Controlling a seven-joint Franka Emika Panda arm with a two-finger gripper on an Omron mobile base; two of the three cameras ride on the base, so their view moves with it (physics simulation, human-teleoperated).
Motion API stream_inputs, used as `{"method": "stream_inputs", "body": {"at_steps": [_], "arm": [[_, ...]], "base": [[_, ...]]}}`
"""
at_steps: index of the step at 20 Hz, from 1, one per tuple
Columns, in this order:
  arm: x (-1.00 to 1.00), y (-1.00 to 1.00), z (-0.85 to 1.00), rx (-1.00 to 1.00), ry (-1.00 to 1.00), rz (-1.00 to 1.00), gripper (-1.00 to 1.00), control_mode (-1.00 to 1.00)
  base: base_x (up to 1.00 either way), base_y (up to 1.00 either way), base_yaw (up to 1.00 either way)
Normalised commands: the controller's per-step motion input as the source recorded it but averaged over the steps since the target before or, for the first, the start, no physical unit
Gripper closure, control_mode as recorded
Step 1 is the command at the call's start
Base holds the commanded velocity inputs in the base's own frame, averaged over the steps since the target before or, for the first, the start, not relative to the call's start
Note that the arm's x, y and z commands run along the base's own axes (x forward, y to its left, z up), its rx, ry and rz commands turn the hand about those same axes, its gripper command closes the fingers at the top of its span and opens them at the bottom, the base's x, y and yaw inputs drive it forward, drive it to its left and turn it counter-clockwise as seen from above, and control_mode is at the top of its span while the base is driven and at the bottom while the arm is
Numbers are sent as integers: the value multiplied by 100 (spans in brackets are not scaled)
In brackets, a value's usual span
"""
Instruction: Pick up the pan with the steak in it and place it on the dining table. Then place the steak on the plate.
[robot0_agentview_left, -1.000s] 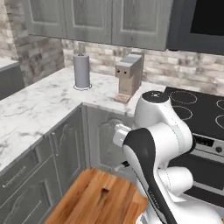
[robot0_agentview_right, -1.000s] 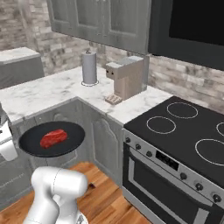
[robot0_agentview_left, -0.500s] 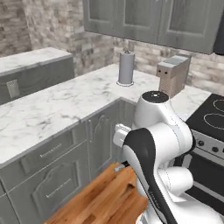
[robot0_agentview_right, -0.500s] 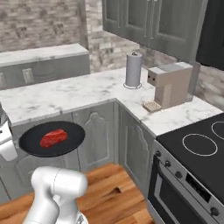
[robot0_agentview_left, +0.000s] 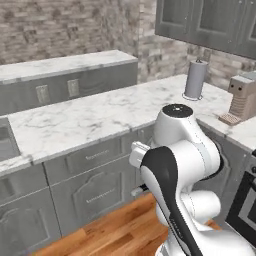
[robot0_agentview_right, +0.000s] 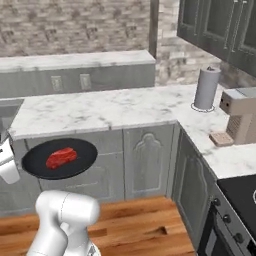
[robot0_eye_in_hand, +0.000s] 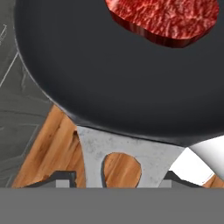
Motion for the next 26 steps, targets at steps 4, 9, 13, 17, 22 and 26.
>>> {"method": "stream_inputs", "body": {"at_steps": [4, 9, 13, 17, 22, 26], "arm": [[0, 0, 0, 0, 0, 0, 100, 100], [0, 0, 0, 0, 0, 0, 100, 100], [0, 0, 0, 0, 0, 0, 100, 100], [0, 0, 0, 0, 0, 0, 100, 100], [0, 0, 0, 0, 0, 0, 100, 100], [0, 0, 0, 0, 0, 0, 100, 100]], "base": [[-6, 0, 50], [-5, 0, 50], [-6, 0, 50], [-7, 0, 34], [-1, 51, 4], [0, 90, 1]]}}
